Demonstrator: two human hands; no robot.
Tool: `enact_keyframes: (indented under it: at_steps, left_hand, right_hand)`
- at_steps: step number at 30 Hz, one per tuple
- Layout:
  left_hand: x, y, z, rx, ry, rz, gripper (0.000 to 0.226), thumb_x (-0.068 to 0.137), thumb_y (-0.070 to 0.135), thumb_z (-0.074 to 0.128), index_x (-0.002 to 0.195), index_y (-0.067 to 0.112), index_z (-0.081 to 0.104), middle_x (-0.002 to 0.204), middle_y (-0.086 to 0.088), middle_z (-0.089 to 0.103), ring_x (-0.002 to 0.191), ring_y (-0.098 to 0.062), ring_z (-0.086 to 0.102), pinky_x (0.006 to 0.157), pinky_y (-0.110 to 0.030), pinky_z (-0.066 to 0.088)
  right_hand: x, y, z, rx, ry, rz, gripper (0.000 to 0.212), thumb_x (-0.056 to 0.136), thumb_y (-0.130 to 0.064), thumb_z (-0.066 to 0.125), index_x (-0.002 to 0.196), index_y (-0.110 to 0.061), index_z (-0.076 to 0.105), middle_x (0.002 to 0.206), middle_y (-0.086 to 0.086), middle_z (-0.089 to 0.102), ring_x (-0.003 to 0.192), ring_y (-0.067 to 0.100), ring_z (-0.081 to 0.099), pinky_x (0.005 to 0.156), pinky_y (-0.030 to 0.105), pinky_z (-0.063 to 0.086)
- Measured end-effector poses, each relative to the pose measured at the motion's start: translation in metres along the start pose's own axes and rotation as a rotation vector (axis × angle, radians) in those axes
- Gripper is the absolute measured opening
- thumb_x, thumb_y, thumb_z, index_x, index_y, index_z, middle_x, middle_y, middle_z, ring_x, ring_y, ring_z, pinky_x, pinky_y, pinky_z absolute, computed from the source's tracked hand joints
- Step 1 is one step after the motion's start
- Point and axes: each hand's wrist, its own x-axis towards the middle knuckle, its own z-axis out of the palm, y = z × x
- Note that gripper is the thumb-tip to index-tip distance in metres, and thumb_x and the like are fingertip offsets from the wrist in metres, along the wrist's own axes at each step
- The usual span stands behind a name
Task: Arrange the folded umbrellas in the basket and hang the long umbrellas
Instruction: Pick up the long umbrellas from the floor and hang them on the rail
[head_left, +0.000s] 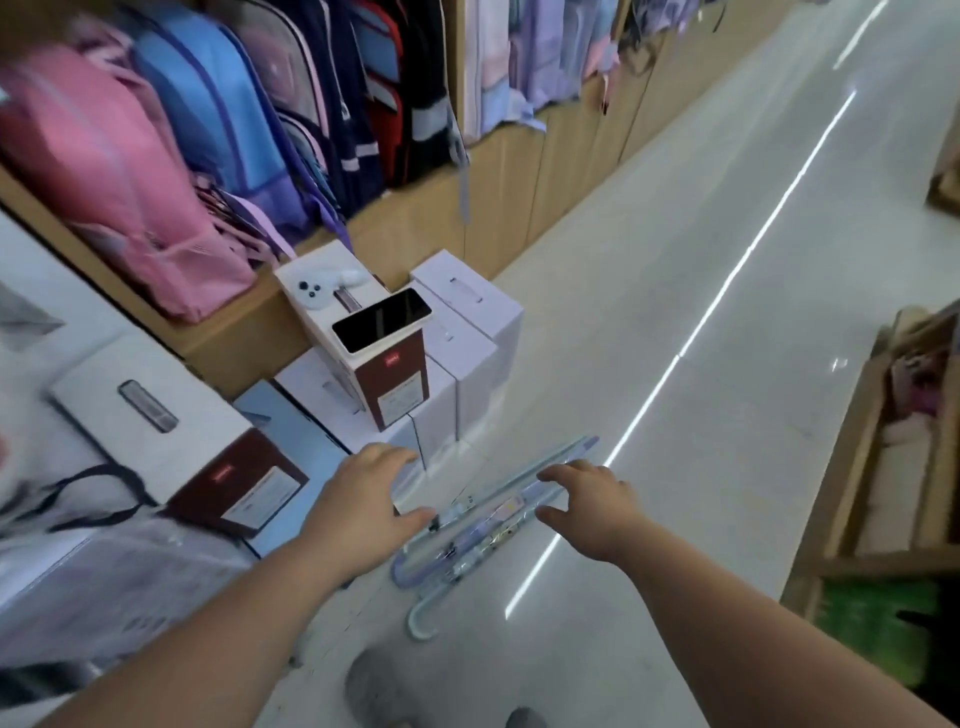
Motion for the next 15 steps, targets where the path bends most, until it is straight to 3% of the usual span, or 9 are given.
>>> enact_keyframes:
  at_steps: [6, 15]
  left_hand:
    - [0.077, -0.055, 0.073, -0.018, -0.185, -0.036, 0.045, 0.085, 0.04, 0.07, 0.126, 0.03, 0.053, 0.131, 0.01, 0.048, 0.107, -0.011, 0.049, 0.088, -0.026, 0.046]
    - [0.188, -0.149, 0.256, 0.016, -0.38, -0.16, 0.058, 0.085, 0.045, 0.069, 0.138, 0.028, 0.05, 0.138, 0.006, 0.048, 0.122, -0.016, 0.051, 0.101, -0.031, 0.044]
  right_hand:
    - [0.074, 0.037, 0.07, 0.03, -0.046, 0.093, 0.049, 0.092, -0.055, 0.053, 0.139, -0.042, 0.046, 0.144, -0.011, 0.046, 0.131, 0.019, 0.043, 0.106, 0.038, 0.035]
    - [0.239, 0.107, 0.242, 0.015, -0.225, 0.097, 0.053, 0.092, -0.055, 0.05, 0.142, -0.044, 0.041, 0.147, -0.011, 0.042, 0.135, 0.019, 0.04, 0.107, 0.038, 0.033]
